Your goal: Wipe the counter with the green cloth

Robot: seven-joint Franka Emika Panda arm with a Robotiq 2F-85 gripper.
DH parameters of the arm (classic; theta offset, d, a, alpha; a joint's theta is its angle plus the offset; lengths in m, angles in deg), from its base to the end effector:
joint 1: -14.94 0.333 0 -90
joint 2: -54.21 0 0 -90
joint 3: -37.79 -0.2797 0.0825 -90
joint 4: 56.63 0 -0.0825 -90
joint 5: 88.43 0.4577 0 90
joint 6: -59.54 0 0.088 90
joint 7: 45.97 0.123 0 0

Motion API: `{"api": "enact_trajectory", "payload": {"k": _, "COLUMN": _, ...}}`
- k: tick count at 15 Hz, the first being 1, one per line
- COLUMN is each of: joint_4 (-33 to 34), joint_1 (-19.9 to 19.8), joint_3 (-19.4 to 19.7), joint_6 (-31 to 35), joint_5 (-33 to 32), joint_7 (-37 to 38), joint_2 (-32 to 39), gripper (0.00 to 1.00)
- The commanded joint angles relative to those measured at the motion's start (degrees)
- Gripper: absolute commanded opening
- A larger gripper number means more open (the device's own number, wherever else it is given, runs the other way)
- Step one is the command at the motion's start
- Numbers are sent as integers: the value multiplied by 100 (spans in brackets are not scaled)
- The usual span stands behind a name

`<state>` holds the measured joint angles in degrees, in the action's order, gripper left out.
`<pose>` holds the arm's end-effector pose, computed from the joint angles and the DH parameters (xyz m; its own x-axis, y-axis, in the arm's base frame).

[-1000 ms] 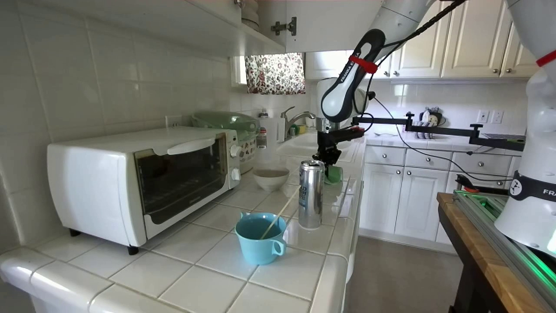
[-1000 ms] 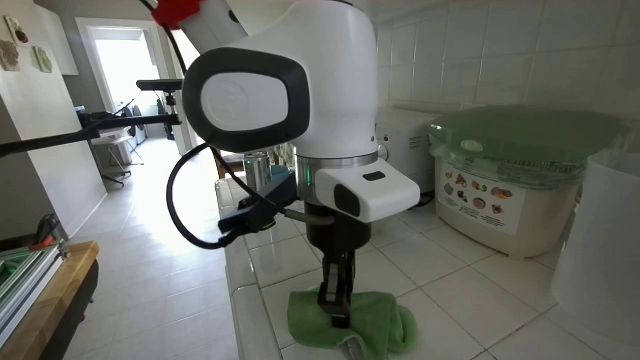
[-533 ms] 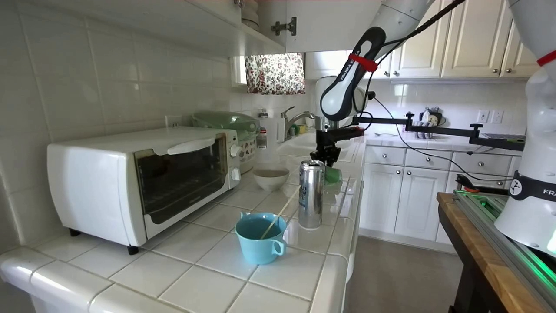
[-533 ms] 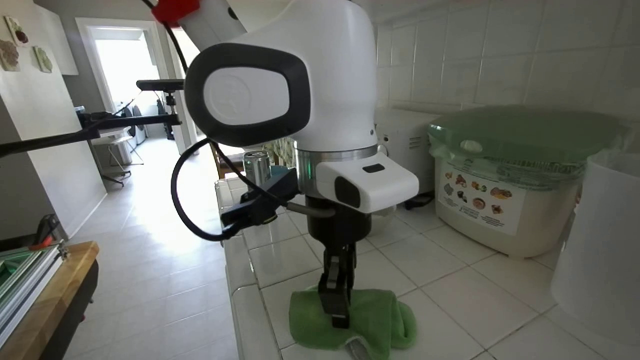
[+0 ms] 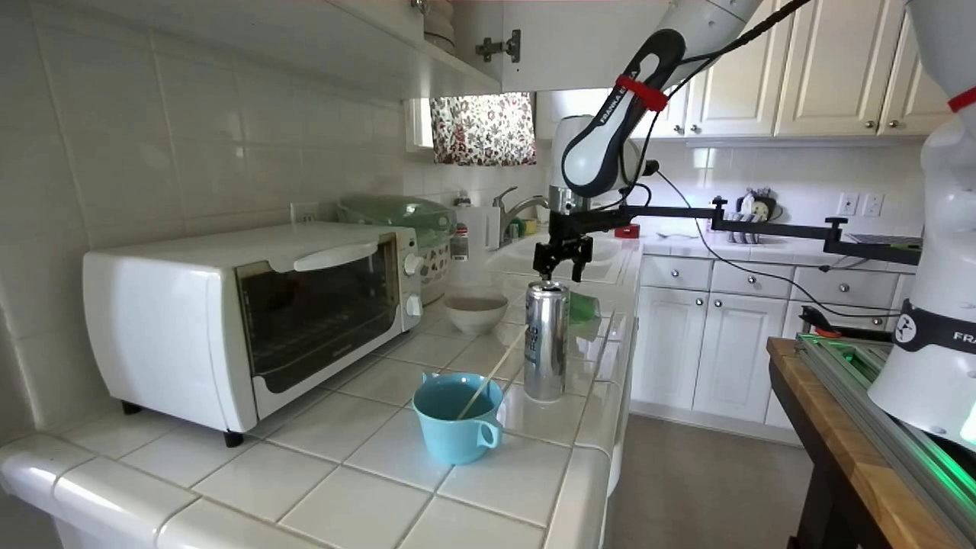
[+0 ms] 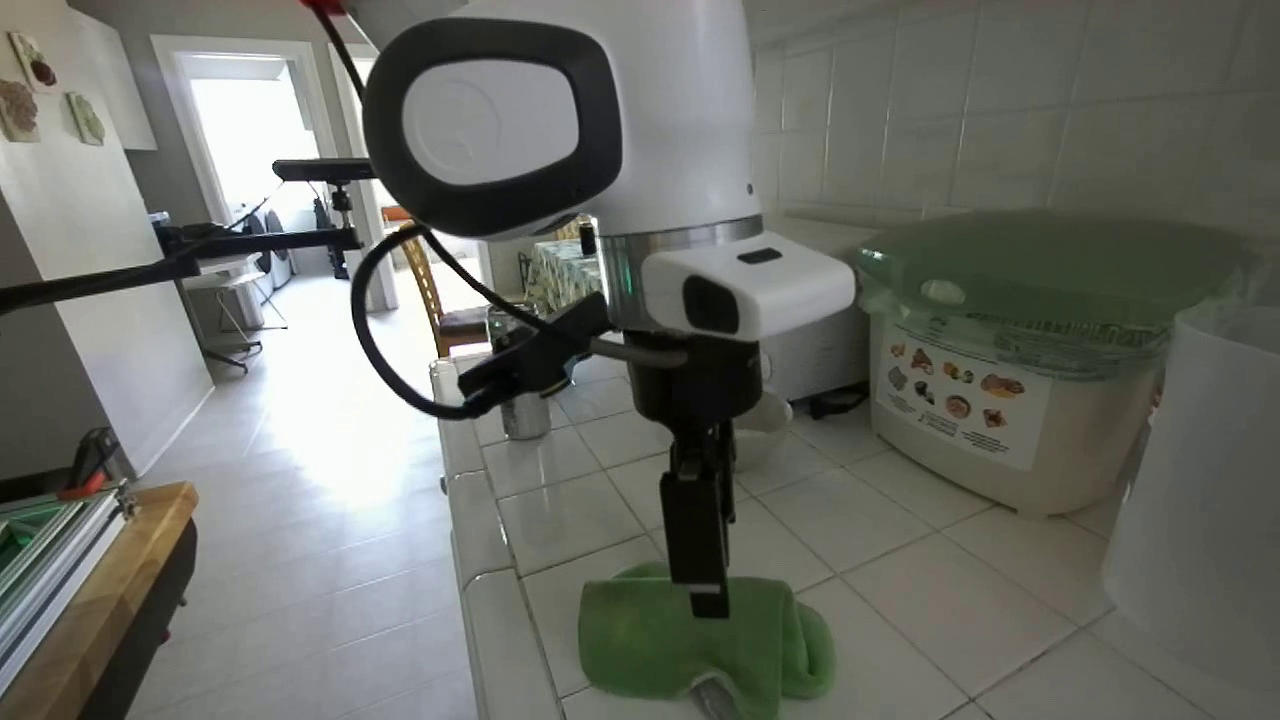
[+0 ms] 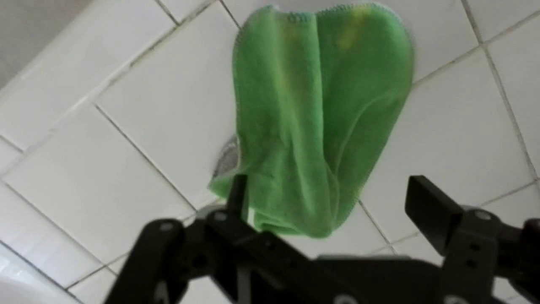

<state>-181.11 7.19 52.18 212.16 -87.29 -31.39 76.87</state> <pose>0.5553 -0.2370 0.1134 0.8012 -0.5851 0.1256 -0.5945 -0.8022 0.0549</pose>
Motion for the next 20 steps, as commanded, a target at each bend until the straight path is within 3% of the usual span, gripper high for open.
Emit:
{"api": "enact_trajectory", "payload": {"k": 1, "joint_4": -426, "joint_1": 302, "joint_3": 238, "joint_6": 304, "joint_5": -459, "joint_7": 288, "joint_2": -495, "gripper": 100}}
{"api": "enact_trajectory", "payload": {"k": 5, "joint_4": -962, "joint_1": 742, "joint_3": 464, "joint_6": 176, "joint_5": -1435, "joint_7": 795, "joint_2": -1313, "gripper": 100}}
{"api": "enact_trajectory", "payload": {"k": 7, "joint_4": -1316, "joint_1": 778, "joint_3": 208, "joint_6": -320, "joint_5": -1580, "joint_7": 888, "joint_2": -2026, "gripper": 100}}
{"api": "enact_trajectory", "payload": {"k": 11, "joint_4": -1548, "joint_1": 752, "joint_3": -640, "joint_6": -1933, "joint_5": -523, "joint_7": 625, "joint_2": -3374, "gripper": 100}}
{"api": "enact_trajectory", "payload": {"k": 15, "joint_4": -906, "joint_1": 783, "joint_3": -963, "joint_6": -3816, "joint_5": 743, "joint_7": 451, "joint_2": -3828, "gripper": 100}}
{"api": "enact_trajectory", "payload": {"k": 18, "joint_4": -411, "joint_1": 659, "joint_3": -1036, "joint_6": -4592, "joint_5": 827, "joint_7": 590, "joint_2": -3696, "gripper": 100}}
{"api": "enact_trajectory", "payload": {"k": 20, "joint_4": -28, "joint_1": 585, "joint_3": -1083, "joint_6": -5048, "joint_5": 543, "joint_7": 547, "joint_2": -3467, "gripper": 100}}
